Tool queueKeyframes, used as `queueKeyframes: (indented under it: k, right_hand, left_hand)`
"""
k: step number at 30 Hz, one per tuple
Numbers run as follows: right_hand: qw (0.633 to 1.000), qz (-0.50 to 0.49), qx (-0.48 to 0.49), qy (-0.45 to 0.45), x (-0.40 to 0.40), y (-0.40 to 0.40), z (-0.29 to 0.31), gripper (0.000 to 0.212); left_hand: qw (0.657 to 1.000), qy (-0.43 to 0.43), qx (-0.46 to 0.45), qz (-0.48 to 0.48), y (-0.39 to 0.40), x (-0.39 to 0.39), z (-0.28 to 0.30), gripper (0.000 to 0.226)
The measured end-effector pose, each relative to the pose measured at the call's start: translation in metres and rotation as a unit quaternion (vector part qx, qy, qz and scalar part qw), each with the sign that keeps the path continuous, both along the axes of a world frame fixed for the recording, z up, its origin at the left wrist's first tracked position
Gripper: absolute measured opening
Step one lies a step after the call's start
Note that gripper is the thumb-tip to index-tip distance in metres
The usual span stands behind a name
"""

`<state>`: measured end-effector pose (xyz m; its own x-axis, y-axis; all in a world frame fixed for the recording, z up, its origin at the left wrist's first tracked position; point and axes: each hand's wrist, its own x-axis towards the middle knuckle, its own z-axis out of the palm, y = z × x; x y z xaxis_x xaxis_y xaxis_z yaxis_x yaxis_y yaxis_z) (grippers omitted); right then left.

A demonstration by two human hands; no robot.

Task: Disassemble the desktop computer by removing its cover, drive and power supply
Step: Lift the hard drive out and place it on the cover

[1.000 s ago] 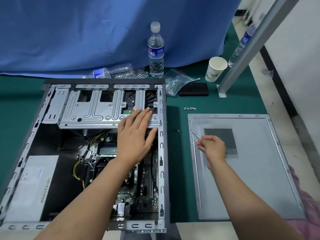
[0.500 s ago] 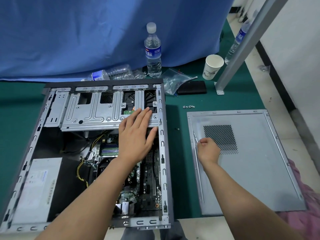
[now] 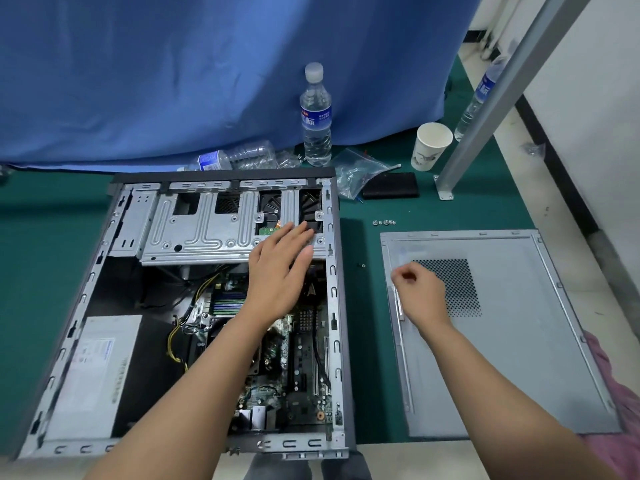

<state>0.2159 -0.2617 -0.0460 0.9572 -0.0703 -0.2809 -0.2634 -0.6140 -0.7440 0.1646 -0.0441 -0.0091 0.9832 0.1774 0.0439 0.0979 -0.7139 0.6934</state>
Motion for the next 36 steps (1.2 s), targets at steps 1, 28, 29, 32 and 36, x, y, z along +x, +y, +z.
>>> queueKeyframes:
  k: [1, 28, 29, 32, 36]
  right_hand:
    - [0.999, 0.026, 0.026, -0.013, 0.002, 0.006, 0.011, 0.011]
    - [0.85, 0.402, -0.304, -0.153, 0.008, 0.106, 0.078, 0.055]
    - [0.854, 0.4, -0.298, -0.152, 0.008, 0.105, 0.078, 0.055]
    - [0.858, 0.394, -0.295, -0.149, 0.007, 0.106, 0.078, 0.056]
    - [0.858, 0.39, -0.298, -0.152, 0.005, 0.105, 0.08, 0.056]
  left_hand:
    - [0.995, 0.002, -0.094, 0.017, 0.003, 0.0, 0.005, 0.037]
    - [0.981, 0.119, -0.053, 0.141, -0.022, -0.027, 0.008, 0.021]
    - [0.982, 0.114, -0.055, 0.14, -0.022, -0.028, 0.007, 0.021]
    - [0.985, 0.104, -0.03, 0.136, -0.023, -0.029, 0.004, 0.022]
    - [0.987, 0.091, -0.018, 0.13, -0.024, -0.03, 0.003, 0.022]
